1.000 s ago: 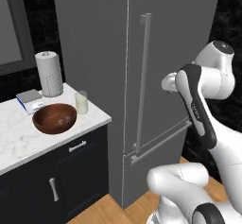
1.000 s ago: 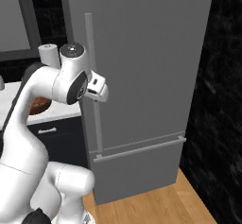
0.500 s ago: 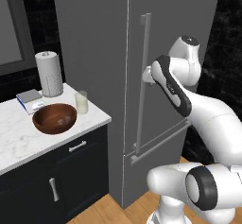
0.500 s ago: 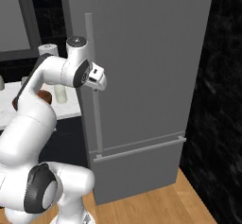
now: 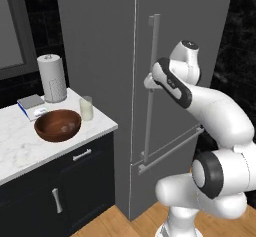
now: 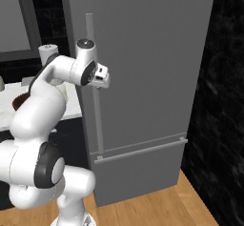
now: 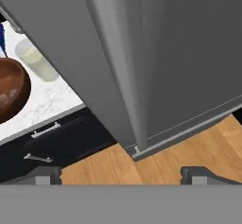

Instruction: Grab a lemon wedge from the fridge and one ice cube from the ice bowl, and put them in the glass of lemonade.

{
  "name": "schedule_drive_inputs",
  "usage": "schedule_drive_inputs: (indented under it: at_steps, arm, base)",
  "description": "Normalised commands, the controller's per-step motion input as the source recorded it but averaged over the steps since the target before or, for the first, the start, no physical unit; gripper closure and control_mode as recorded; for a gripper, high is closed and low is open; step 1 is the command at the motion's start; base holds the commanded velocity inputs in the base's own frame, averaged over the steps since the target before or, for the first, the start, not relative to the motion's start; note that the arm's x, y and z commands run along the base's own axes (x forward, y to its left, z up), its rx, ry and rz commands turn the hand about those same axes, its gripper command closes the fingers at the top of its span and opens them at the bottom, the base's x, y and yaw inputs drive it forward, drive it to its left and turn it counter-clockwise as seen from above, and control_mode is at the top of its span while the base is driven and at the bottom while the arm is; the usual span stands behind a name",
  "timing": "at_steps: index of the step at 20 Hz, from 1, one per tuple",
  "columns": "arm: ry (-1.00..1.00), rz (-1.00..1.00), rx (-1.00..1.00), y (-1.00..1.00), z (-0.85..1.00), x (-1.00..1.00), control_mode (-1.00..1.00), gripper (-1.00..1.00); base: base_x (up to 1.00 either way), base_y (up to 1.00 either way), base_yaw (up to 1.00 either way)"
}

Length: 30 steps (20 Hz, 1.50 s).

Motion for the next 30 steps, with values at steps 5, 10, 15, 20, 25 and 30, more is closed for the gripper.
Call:
schedule_drive_inputs:
  at_steps: [5,10,15,20,25,30]
  arm:
    - [0.00,0.36,-0.10,0.00,-0.06,0.12,-1.00,-1.00]
    - [0.00,0.22,-0.05,0.00,-0.20,0.34,-1.00,-1.00]
    - [0.00,0.08,-0.07,0.00,-0.10,0.57,-1.00,-1.00]
    - [0.00,0.00,-0.02,0.00,-0.01,0.48,-1.00,-1.00]
    - [-0.03,-0.01,0.03,0.00,-0.06,0.39,-1.00,-1.00]
    - [-0.12,-0.05,0.15,0.00,-0.08,0.00,-1.00,-1.00]
  base:
    - [0.00,0.00,0.00]
    - [0.00,0.00,0.00]
    - [0.00,0.00,0.00]
    - [0.00,0.00,0.00]
    - [0.00,0.00,0.00]
    - [0.00,0.00,0.00]
